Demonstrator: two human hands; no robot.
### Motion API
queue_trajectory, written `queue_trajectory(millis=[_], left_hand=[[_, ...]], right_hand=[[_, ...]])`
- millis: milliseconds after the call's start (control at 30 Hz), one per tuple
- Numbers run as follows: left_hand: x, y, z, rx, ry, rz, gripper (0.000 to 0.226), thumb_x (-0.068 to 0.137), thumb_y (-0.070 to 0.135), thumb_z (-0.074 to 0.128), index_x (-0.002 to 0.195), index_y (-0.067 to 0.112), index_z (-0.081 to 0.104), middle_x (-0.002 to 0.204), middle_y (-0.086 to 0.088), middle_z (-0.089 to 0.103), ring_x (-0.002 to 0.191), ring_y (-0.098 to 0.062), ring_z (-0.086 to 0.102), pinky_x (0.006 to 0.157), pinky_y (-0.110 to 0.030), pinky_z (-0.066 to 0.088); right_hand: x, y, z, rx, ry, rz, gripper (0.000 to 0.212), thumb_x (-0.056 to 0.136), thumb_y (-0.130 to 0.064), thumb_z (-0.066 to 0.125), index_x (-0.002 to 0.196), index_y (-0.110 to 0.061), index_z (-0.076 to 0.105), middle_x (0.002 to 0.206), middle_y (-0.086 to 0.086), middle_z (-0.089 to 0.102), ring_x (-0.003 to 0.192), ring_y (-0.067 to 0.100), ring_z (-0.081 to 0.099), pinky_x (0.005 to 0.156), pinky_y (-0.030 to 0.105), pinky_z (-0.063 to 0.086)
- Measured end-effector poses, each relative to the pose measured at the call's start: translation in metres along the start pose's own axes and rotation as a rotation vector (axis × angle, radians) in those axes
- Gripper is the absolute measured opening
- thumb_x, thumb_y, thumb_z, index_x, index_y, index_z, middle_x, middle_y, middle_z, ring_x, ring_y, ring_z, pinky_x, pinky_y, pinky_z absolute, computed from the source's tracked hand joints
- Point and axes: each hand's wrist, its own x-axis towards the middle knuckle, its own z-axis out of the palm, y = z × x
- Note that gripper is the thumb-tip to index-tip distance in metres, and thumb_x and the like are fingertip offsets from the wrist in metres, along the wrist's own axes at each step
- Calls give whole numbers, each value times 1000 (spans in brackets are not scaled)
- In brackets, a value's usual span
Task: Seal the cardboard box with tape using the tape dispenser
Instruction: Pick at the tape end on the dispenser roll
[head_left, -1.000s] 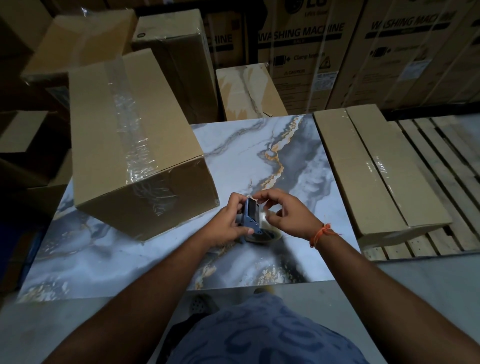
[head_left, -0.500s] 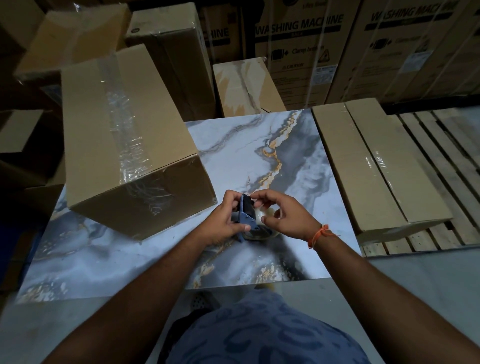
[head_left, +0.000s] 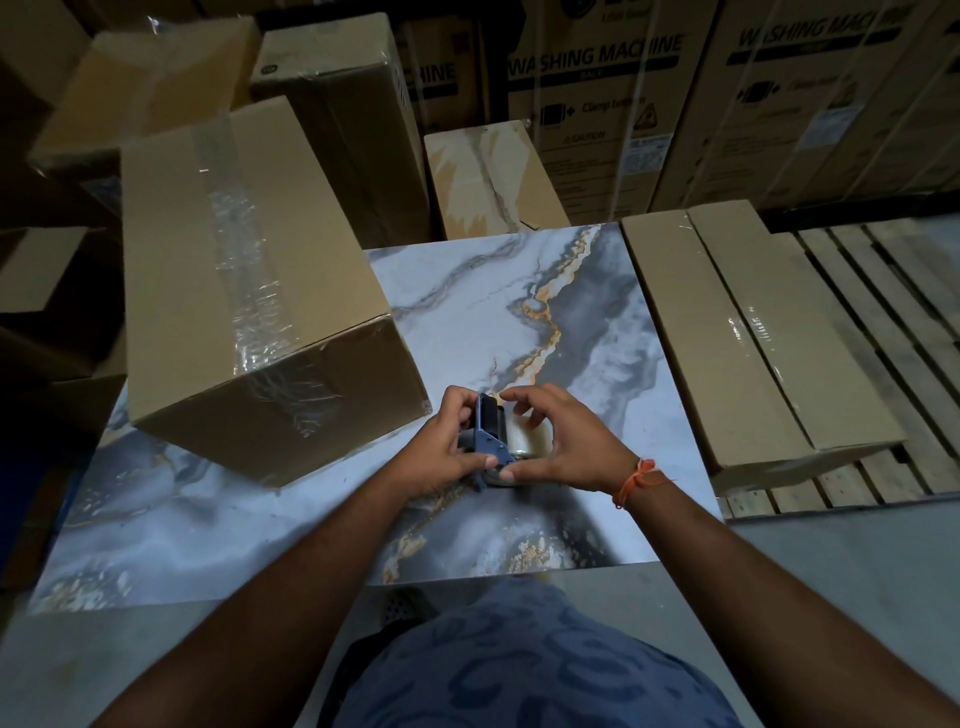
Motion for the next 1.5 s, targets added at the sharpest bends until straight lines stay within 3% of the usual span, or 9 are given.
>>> queue_trajectory(millis=[133, 433, 667, 833, 967, 1167, 1267, 1400, 1500], left_hand=[[0, 1, 0, -12, -4, -11, 62, 85, -2, 77, 129, 9, 35, 129, -12, 55, 120, -11, 59, 90, -25, 55], [-3, -2, 0, -23, 10, -19, 62, 86, -5, 75, 129, 9, 34, 128, -16, 55, 120, -18, 61, 93, -28, 56], [-4, -8, 2, -23, 17, -4, 60, 86, -4, 74, 127, 10, 33, 128, -20, 54, 116, -14, 61, 97, -35, 56], [-6, -10, 6, -25, 69, -11, 67, 79, 23, 81, 127, 25, 35, 126, -9, 55, 127, -30, 58, 107, -55, 50], [-5, -10, 16, -1, 108, 31, 68, 79, 28, 82, 127, 23, 34, 122, 0, 57, 119, -18, 62, 105, -49, 53], [0, -8, 33, 44, 149, 81, 73, 79, 36, 83, 128, 24, 31, 116, -2, 58, 107, -22, 64, 92, -47, 57], [2, -9, 36, 83, 148, 106, 74, 79, 39, 84, 127, 24, 30, 111, 4, 55, 98, -10, 60, 84, -33, 54], [3, -11, 35, 123, 148, 99, 76, 76, 46, 85, 126, 25, 31, 113, 0, 59, 104, -19, 64, 86, -40, 57], [3, -12, 35, 174, 140, 101, 75, 77, 41, 87, 125, 23, 32, 111, 1, 59, 100, -17, 64, 83, -32, 56]], right_hand=[[6, -3, 4, -126, 61, -61, 81, 65, -39, 88, 137, -24, 53, 111, -10, 51, 88, -1, 47, 81, 13, 42], [6, -11, 12, -175, 151, -81, 55, 74, -29, 79, 125, -20, 62, 97, -3, 67, 85, 14, 61, 80, 38, 55], [-1, -21, 18, -121, 290, -96, 31, 80, -15, 69, 111, -19, 70, 82, -6, 73, 78, 10, 67, 78, 33, 55], [-8, -26, 20, -36, 438, 21, 25, 81, -13, 69, 104, -21, 70, 76, -9, 71, 73, 6, 67, 75, 30, 57], [-13, -25, 20, 0, 491, 103, 31, 81, -15, 70, 109, -24, 66, 75, -8, 71, 71, 6, 68, 74, 33, 58], [-17, -24, 9, -183, 397, 44, 43, 85, -23, 68, 125, -32, 54, 80, -6, 69, 73, 11, 68, 67, 32, 56], [-16, -20, -2, -315, 369, 24, 39, 85, -24, 64, 123, -32, 57, 78, -5, 68, 72, 15, 66, 64, 32, 55], [-13, -15, -15, -324, 269, 102, 32, 83, -22, 64, 113, -32, 63, 72, -6, 68, 67, 15, 64, 62, 28, 51], [-10, -11, -23, -234, 141, 161, 26, 82, -17, 65, 104, -30, 70, 68, -6, 70, 63, 11, 63, 63, 27, 51]])
